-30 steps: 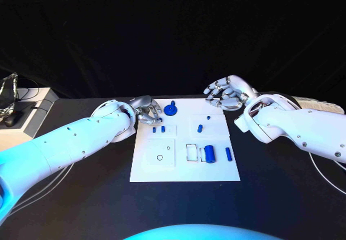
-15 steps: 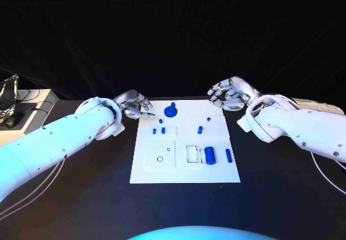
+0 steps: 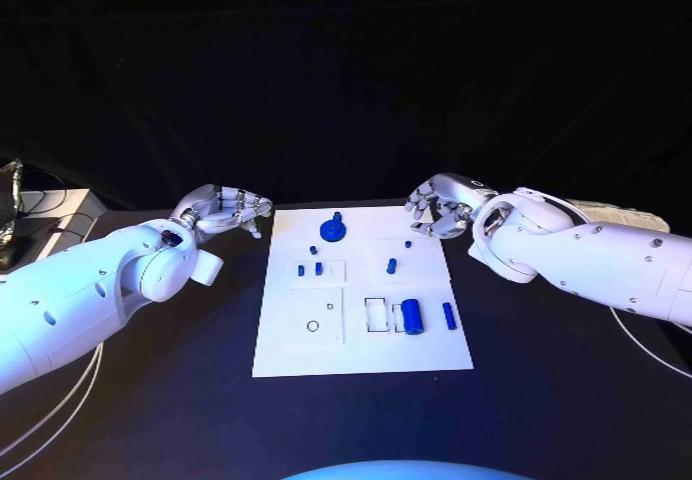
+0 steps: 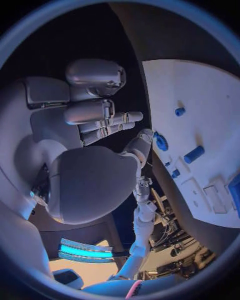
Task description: Assemble the parts on the task board
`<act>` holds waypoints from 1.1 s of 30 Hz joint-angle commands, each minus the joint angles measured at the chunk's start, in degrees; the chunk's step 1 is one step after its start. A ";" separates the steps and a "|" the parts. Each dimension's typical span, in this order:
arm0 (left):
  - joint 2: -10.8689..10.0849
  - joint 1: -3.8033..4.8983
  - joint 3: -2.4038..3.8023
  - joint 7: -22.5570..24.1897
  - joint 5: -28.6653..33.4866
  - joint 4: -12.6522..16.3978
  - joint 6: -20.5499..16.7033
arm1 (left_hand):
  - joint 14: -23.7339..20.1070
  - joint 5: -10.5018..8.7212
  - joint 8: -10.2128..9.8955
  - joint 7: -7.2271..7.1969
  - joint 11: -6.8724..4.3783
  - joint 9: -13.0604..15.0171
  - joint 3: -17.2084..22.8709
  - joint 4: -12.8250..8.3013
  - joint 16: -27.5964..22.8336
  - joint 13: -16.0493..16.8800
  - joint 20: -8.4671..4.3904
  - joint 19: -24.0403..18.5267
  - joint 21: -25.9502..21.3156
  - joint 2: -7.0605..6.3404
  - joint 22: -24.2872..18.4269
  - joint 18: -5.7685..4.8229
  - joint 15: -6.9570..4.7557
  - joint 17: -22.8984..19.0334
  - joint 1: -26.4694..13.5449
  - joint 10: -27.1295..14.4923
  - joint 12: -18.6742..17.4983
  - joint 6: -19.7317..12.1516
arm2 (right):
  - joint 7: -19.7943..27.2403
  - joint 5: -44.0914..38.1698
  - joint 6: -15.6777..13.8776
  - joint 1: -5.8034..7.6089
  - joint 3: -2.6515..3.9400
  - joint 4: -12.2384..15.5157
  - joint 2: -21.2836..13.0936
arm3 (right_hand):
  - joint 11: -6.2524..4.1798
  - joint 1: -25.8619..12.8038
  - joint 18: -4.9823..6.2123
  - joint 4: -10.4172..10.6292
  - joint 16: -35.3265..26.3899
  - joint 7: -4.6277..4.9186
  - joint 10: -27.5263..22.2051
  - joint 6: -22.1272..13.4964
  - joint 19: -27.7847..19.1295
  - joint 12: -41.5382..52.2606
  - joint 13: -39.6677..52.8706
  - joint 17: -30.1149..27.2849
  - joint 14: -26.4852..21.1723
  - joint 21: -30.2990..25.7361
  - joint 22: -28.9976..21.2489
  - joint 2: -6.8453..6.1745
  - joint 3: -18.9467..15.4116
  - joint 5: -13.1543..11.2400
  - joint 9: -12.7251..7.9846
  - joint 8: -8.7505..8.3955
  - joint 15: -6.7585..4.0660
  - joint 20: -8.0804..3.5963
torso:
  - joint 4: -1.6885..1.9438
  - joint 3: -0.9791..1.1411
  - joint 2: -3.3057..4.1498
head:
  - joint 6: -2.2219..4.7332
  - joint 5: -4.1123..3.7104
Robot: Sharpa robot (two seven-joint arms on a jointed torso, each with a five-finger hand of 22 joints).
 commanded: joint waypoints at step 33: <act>-3.16 -3.72 2.60 6.25 12.01 7.41 -0.63 | 0.08 0.04 1.10 -0.08 -0.26 -0.38 4.14 0.06 -1.26 -0.85 -0.63 0.52 -1.52 -2.46 -1.05 0.66 -0.46 -0.63 -0.11 1.77 0.12 0.65 | -8.79 -23.92 8.05 -2.99 -0.51 -3.91 5.57 | 0.33 1.07 0.37 0.19 -0.60 0.06 -1.42 1.51 1.48 -2.41 -3.00 1.70 3.02 -1.32 8.23 0.37 -0.81 -0.03 -0.53 -0.58 0.54 0.54 | 0.16 -0.01 0.08 | -0.58 -0.93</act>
